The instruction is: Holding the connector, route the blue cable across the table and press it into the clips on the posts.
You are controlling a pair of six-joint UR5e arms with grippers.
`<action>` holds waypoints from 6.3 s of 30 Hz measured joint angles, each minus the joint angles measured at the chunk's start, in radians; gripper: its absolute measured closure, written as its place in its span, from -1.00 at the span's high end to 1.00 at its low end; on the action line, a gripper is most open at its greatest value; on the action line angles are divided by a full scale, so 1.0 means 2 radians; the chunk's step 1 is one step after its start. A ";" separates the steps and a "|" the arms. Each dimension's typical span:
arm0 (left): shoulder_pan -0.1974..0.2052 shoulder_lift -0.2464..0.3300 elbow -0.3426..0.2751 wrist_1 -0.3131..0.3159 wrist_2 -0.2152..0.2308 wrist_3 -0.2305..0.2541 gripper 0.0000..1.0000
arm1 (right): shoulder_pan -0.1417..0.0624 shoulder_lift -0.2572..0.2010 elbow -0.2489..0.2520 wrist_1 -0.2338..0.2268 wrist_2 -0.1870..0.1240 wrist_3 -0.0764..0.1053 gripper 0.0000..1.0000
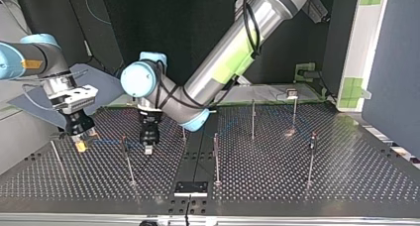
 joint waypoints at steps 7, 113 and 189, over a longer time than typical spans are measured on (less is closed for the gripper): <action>-0.007 0.000 -0.006 -0.010 0.000 0.000 0.25 | -0.001 0.000 0.000 0.000 0.000 -0.001 -1.00; -0.019 0.236 -0.344 0.191 -0.025 -0.048 1.00 | 0.004 0.000 0.000 0.002 -0.001 -0.005 -1.00; 0.010 0.142 -0.674 0.521 -0.038 -0.020 1.00 | 0.004 0.001 0.001 0.005 -0.001 -0.005 -1.00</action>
